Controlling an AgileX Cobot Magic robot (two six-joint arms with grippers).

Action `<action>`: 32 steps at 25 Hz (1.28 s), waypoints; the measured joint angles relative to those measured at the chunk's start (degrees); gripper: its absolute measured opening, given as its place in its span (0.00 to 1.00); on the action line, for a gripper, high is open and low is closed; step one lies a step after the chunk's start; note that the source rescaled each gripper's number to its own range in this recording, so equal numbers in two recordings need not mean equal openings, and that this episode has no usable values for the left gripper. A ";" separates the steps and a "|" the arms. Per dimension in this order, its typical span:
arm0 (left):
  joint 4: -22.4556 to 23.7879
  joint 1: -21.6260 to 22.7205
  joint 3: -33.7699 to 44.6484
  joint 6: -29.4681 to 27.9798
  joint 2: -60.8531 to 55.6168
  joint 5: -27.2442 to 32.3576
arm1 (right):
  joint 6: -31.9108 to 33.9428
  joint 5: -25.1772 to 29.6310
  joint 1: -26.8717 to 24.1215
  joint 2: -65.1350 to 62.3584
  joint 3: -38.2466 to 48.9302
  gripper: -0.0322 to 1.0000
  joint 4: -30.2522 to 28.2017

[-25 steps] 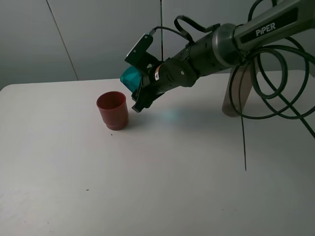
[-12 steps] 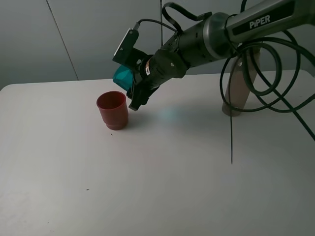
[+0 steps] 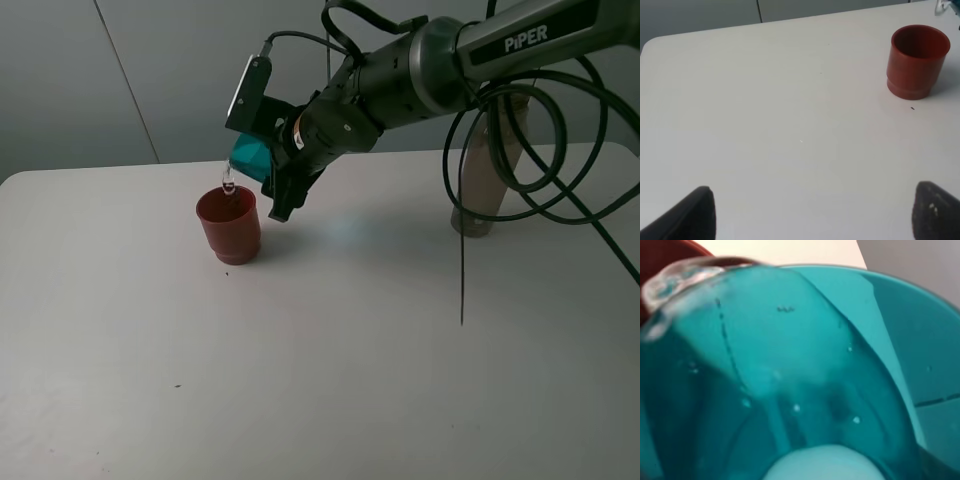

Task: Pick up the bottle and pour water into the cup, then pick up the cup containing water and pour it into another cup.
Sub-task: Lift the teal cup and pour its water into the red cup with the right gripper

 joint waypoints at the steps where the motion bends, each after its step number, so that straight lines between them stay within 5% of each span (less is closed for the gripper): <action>1: 0.00 0.00 0.00 0.00 0.00 0.00 | 0.00 0.00 0.00 0.00 0.00 0.08 -0.55; 32: 0.00 0.00 0.00 0.00 0.00 0.00 | -0.04 -0.38 0.00 0.63 -0.07 0.08 -14.77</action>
